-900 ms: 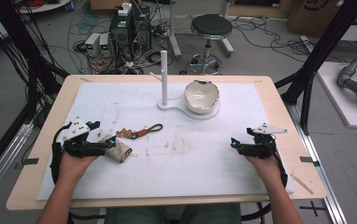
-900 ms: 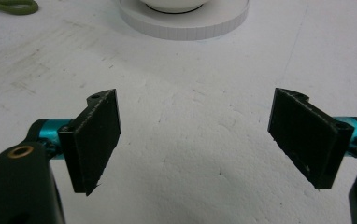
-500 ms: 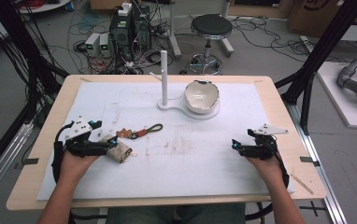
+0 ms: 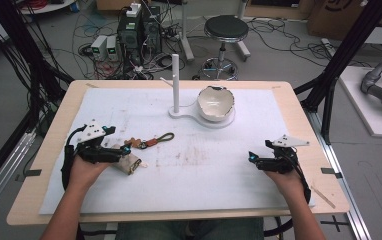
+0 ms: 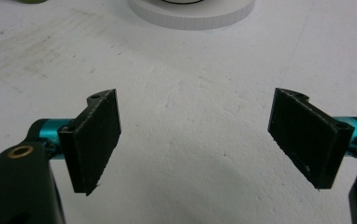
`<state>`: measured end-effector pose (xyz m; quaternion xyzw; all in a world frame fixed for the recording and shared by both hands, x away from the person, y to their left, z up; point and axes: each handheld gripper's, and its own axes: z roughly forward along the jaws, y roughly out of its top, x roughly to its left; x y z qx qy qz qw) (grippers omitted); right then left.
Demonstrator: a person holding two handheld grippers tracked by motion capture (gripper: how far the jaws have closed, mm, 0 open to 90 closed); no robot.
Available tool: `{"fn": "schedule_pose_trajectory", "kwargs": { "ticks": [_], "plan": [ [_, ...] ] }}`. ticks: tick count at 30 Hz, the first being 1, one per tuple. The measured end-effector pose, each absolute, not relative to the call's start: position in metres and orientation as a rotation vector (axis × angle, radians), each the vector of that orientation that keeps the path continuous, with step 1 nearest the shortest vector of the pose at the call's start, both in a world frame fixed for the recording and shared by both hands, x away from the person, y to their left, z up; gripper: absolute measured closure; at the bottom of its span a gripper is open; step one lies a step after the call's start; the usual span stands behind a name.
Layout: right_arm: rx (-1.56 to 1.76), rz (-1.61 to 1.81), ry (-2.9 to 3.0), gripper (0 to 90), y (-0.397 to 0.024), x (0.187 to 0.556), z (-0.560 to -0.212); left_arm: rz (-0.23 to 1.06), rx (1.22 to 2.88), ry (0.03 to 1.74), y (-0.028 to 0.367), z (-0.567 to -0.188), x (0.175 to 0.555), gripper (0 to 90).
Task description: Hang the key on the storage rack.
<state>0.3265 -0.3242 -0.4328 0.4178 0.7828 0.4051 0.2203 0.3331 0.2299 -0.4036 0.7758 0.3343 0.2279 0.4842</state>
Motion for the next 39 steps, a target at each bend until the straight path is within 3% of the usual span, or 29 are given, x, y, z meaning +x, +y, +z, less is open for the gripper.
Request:
{"fn": "schedule_pose_trajectory", "kwargs": {
  "ticks": [15, 34, 39],
  "plan": [
    [1.166, 1.114, 2.181, 17.3, -0.335, 0.309, -0.435, 0.429, 2.081, 0.809, 0.191, -0.419, 0.386, 14.9],
    [1.160, 1.130, 2.185, 17.4, -0.330, 0.318, -0.435, 0.406, 2.219, 0.789, 0.166, -0.428, 0.406, 15.4],
    [1.155, 1.128, 2.190, 17.4, -0.328, 0.320, -0.436, 0.388, 2.281, 0.789, 0.162, -0.431, 0.411, 20.1]
  ]
}}
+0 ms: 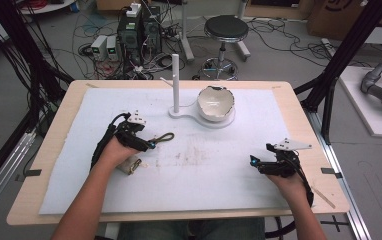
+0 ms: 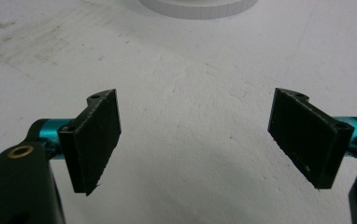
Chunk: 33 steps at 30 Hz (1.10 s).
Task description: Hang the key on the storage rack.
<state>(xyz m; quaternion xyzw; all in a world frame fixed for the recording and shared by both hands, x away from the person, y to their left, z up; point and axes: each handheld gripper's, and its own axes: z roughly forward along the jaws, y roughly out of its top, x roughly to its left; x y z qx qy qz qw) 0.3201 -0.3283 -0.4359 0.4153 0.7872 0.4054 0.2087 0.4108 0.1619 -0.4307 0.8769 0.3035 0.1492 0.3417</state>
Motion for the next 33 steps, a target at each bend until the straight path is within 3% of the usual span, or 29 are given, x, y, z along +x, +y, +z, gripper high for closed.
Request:
{"fn": "schedule_pose_trajectory", "kwargs": {
  "ticks": [4, 6, 8, 10, 12, 24, 33],
  "plan": [
    [1.159, 1.129, 2.192, 17.4, -0.327, 0.321, -0.436, 0.379, 2.323, 0.785, 0.159, -0.435, 0.412, 27.5],
    [1.159, 1.126, 2.195, 17.4, -0.327, 0.321, -0.436, 0.364, 2.366, 0.785, 0.157, -0.439, 0.413, 40.6],
    [1.158, 1.125, 2.194, 17.3, -0.327, 0.321, -0.436, 0.330, 2.371, 0.757, 0.158, -0.438, 0.412, 44.8],
    [1.158, 1.124, 2.193, 17.3, -0.327, 0.321, -0.436, 0.291, 2.379, 0.707, 0.158, -0.437, 0.411, 60.3],
    [1.159, 1.123, 2.195, 17.3, -0.327, 0.321, -0.436, 0.290, 2.378, 0.701, 0.157, -0.437, 0.411, 65.4],
    [1.159, 1.118, 2.187, 17.4, -0.327, 0.320, -0.436, 0.338, 2.310, 0.725, 0.161, -0.430, 0.408, 69.6],
    [1.159, 1.117, 2.194, 17.4, -0.325, 0.322, -0.436, 0.406, 2.239, 0.720, 0.169, -0.401, 0.400, 69.7]
  ]
}}
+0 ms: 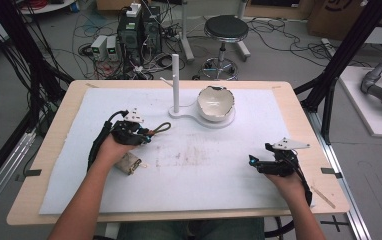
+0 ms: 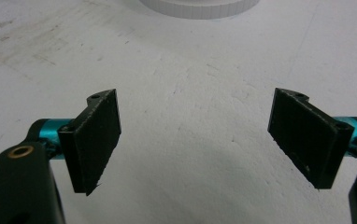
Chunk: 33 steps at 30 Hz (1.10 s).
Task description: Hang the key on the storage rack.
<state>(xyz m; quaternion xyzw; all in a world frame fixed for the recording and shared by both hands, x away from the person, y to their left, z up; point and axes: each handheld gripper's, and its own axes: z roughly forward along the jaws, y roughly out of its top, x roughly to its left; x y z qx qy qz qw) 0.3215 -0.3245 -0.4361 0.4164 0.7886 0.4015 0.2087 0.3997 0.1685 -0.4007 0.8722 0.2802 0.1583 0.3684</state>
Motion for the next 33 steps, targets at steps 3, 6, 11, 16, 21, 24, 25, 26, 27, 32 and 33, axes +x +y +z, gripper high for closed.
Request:
{"fn": "schedule_pose_trajectory", "kwargs": {
  "ticks": [3, 6, 11, 16, 21, 24, 25, 26, 27, 32, 33],
  "plan": [
    [1.153, 1.120, 2.194, 17.4, -0.324, 0.322, -0.435, 0.446, 2.211, 0.704, 0.167, -0.385, 0.396, 69.9],
    [1.153, 1.122, 2.192, 17.4, -0.324, 0.321, -0.435, 0.477, 2.187, 0.683, 0.164, -0.369, 0.393, 69.9],
    [1.159, 1.127, 2.188, 17.4, -0.326, 0.321, -0.435, 0.511, 2.159, 0.653, 0.162, -0.344, 0.389, 70.1],
    [1.156, 1.126, 2.188, 17.3, -0.327, 0.322, -0.435, 0.543, 2.140, 0.645, 0.158, -0.325, 0.388, 70.2],
    [1.159, 1.128, 2.189, 17.4, -0.326, 0.322, -0.436, 0.578, 2.108, 0.653, 0.156, -0.309, 0.388, 70.4],
    [1.161, 1.128, 2.192, 17.3, -0.325, 0.322, -0.436, 0.596, 2.103, 0.648, 0.155, -0.301, 0.389, 70.4],
    [1.157, 1.127, 2.193, 17.4, -0.325, 0.322, -0.436, 0.604, 2.096, 0.649, 0.155, -0.297, 0.390, 70.5],
    [1.148, 1.123, 2.195, 17.3, -0.326, 0.322, -0.436, 0.609, 2.095, 0.649, 0.154, -0.294, 0.390, 70.5],
    [1.158, 1.125, 2.196, 17.4, -0.324, 0.322, -0.437, 0.616, 2.090, 0.647, 0.154, -0.291, 0.391, 70.6],
    [1.155, 1.126, 2.199, 17.3, -0.324, 0.322, -0.437, 0.634, 2.068, 0.644, 0.152, -0.275, 0.396, 70.6],
    [1.154, 1.123, 2.202, 17.4, -0.324, 0.323, -0.437, 0.643, 2.064, 0.646, 0.151, -0.273, 0.397, 70.6]
  ]
}}
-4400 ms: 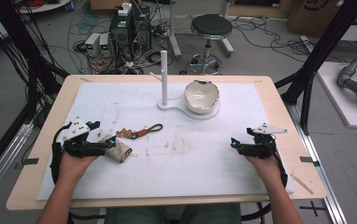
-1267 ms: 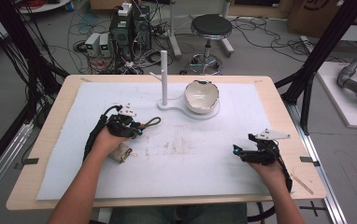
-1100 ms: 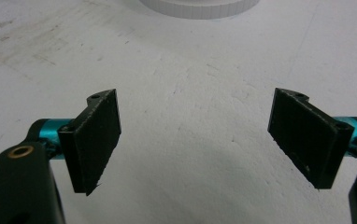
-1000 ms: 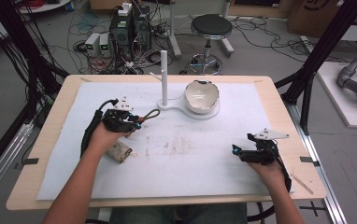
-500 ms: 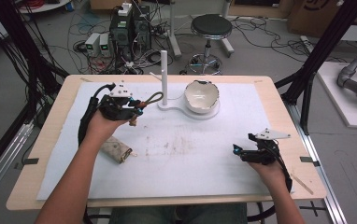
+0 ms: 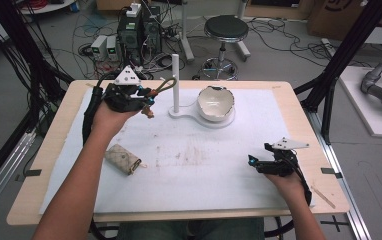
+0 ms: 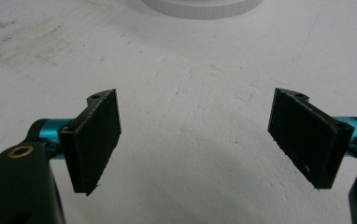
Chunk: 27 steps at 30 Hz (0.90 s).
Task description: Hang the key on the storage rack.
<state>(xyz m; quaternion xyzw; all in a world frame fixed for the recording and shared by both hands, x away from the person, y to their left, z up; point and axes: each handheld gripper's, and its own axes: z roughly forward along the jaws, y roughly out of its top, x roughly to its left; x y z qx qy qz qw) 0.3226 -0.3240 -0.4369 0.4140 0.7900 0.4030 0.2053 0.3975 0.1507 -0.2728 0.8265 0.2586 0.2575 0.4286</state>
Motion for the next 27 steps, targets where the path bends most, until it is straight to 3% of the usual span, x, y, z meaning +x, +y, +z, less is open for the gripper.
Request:
{"fn": "schedule_pose_trajectory", "kwargs": {
  "ticks": [27],
  "plan": [
    [1.132, 1.119, 2.217, 17.4, -0.322, 0.324, -0.438, 0.661, 2.098, 0.739, 0.135, -0.277, 0.437, 70.5]
  ]
}}
